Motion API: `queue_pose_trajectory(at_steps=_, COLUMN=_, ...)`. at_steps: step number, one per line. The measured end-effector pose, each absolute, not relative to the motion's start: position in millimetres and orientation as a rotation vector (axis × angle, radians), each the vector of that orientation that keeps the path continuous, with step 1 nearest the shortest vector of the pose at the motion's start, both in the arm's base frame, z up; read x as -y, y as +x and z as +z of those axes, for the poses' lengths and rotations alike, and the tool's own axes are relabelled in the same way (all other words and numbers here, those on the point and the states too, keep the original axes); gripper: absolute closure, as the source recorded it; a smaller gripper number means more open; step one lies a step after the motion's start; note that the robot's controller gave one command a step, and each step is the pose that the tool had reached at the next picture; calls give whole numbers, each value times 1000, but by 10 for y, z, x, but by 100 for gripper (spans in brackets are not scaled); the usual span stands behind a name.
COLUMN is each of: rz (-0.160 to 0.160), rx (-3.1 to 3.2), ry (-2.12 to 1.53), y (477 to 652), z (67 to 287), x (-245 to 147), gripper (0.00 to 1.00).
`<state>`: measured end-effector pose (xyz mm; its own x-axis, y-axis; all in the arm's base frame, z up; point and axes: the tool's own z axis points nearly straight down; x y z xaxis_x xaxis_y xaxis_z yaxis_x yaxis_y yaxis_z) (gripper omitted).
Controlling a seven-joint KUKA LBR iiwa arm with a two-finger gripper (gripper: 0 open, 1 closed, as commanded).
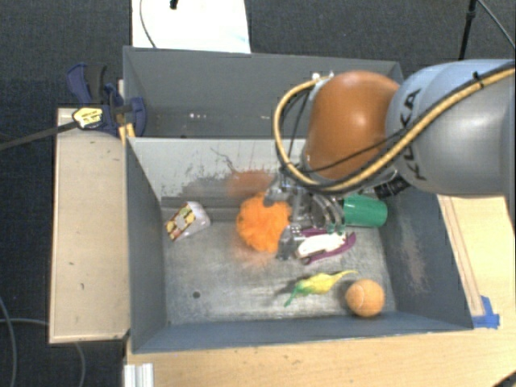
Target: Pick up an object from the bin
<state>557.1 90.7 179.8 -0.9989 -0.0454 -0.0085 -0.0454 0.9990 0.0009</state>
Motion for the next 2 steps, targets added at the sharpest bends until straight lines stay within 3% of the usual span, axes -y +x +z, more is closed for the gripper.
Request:
queue_pose_trajectory(at_steps=1, rz=1, rx=-3137, ry=145, y=5558, z=1581, x=-1181, gripper=0)
queue_pose_trajectory(at_steps=2, rz=2, rx=-3137, ry=62, y=5667, z=1506, x=-1095, gripper=0)
